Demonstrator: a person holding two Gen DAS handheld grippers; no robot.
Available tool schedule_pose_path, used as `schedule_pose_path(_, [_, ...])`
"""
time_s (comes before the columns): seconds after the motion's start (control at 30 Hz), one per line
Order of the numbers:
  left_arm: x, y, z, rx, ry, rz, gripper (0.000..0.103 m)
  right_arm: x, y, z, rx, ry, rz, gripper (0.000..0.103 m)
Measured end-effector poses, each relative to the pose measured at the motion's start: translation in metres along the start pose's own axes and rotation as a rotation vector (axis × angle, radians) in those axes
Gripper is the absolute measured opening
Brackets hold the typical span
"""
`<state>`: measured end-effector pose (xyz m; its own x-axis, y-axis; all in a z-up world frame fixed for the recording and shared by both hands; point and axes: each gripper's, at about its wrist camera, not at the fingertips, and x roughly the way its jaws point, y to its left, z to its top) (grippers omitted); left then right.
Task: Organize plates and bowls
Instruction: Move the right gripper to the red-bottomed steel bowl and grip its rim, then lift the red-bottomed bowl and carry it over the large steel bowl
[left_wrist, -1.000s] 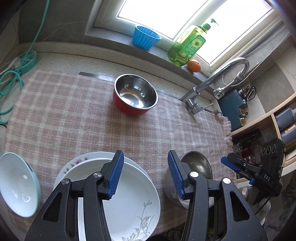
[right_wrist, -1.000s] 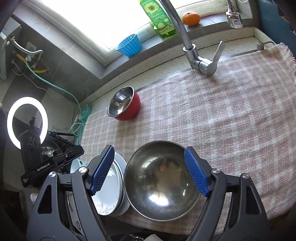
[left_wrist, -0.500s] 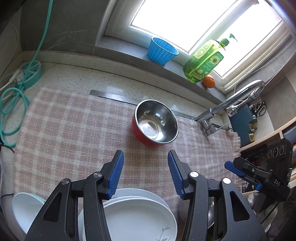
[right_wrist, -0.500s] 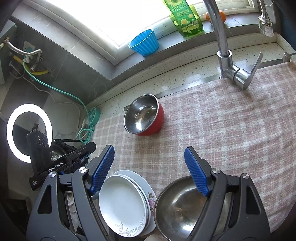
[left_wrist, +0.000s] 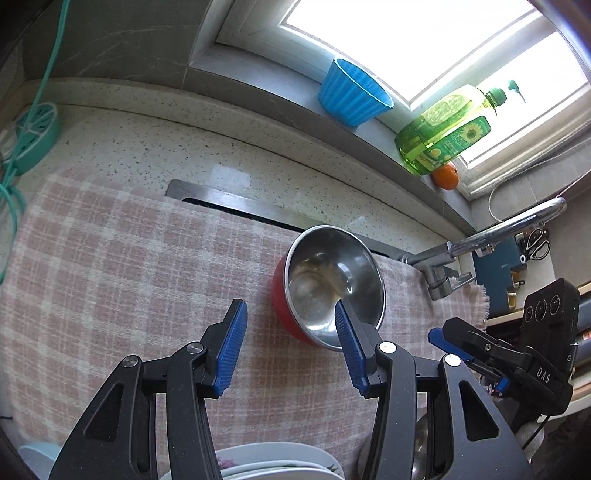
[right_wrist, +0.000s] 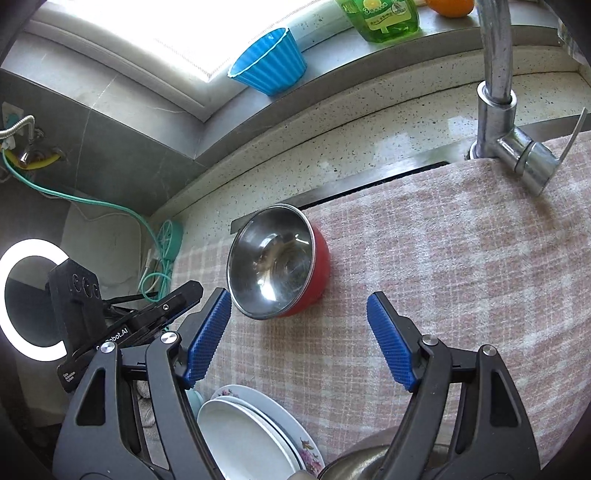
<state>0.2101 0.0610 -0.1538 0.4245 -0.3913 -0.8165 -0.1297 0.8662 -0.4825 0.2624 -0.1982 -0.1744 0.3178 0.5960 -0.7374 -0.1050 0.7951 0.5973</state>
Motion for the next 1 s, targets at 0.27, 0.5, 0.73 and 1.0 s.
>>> schedule_pose_path(0.27, [0.03, 0.0, 0.014, -0.005, 0.037, 0.021, 0.046, 0.044, -0.008, 0.016, 0.013, 0.054, -0.048, 0.047])
schedule_pose_path(0.5, [0.045, 0.003, 0.016, 0.003, 0.06, 0.036, 0.028, 0.053, -0.006, 0.018, -0.007, 0.069, -0.049, 0.037])
schedule_pose_path(0.73, [0.051, -0.002, 0.014, 0.042, 0.062, 0.052, 0.012, 0.064, 0.002, 0.017, -0.055, 0.09, -0.074, 0.018])
schedule_pose_path(1.0, [0.044, -0.004, 0.01, 0.037, 0.055, 0.042, 0.012, 0.061, 0.008, 0.014, -0.084, 0.08, -0.092, 0.016])
